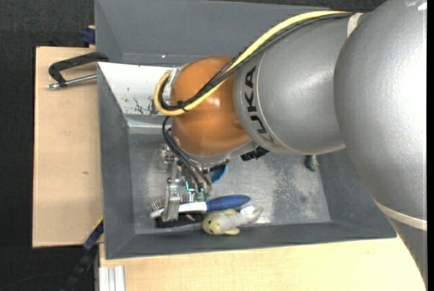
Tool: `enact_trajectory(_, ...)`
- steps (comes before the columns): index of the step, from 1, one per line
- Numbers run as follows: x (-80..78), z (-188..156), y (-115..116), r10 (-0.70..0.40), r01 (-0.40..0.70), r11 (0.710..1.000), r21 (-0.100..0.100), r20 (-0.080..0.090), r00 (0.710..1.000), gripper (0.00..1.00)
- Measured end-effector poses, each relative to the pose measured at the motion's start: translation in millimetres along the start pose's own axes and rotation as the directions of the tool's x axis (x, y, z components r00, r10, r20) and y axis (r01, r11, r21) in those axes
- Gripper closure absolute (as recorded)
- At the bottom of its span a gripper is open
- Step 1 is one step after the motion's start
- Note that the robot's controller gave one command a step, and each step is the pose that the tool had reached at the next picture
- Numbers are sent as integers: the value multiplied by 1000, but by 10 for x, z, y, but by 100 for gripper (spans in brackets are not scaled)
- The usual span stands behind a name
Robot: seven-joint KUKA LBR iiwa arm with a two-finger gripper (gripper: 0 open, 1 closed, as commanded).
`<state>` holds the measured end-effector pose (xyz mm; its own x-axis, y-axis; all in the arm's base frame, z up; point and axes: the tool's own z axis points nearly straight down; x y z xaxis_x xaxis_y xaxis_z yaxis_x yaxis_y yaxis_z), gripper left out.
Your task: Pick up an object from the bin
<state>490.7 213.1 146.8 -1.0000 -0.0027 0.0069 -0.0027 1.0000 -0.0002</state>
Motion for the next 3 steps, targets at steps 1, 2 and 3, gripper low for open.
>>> enact_trajectory(1, -21, 783, -416, -166, 166, 986, 0, 3, 986, 0)
enact_trajectory(2, -26, 767, -413, -164, 164, 986, 0, 5, 986, 100)
enact_trajectory(3, -275, -963, -1010, -276, 276, 961, 3, 20, 961, 100)
